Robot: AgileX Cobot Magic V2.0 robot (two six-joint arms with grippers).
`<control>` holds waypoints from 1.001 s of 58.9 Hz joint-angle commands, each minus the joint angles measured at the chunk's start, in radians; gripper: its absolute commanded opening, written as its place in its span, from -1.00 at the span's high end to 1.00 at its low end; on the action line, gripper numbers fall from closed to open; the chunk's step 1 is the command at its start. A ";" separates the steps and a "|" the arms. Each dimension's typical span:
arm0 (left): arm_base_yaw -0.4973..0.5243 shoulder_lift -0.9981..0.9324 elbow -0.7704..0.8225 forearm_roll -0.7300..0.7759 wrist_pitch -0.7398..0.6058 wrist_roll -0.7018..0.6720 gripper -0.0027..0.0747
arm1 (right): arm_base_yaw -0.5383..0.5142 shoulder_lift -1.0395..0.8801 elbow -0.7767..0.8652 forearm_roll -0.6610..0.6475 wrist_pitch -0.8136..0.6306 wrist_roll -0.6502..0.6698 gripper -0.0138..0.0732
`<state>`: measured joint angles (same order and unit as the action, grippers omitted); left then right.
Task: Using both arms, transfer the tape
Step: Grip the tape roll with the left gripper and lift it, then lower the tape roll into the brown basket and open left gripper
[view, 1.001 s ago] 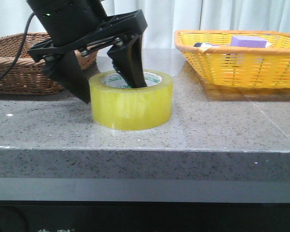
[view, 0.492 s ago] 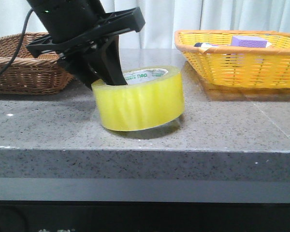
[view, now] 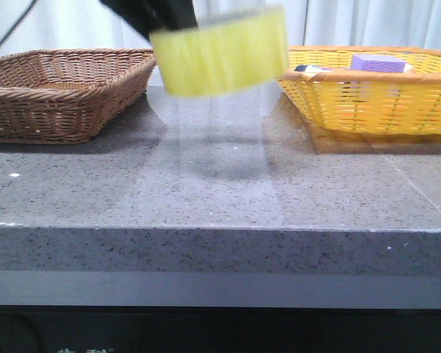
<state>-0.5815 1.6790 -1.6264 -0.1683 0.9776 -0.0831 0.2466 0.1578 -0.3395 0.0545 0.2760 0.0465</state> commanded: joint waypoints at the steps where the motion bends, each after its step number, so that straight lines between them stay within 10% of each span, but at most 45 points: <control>1: 0.045 -0.050 -0.103 -0.004 -0.046 -0.006 0.95 | -0.003 0.010 -0.025 0.005 -0.093 -0.002 0.96; 45: 0.471 0.124 -0.202 0.138 0.079 -0.006 0.93 | -0.003 0.010 -0.025 0.005 -0.093 -0.002 0.96; 59: 0.471 0.138 -0.202 0.168 0.086 -0.006 0.48 | -0.003 0.010 -0.025 0.005 -0.093 -0.002 0.96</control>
<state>-0.1108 1.8781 -1.7927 0.0055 1.1129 -0.0831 0.2466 0.1578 -0.3395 0.0545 0.2673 0.0465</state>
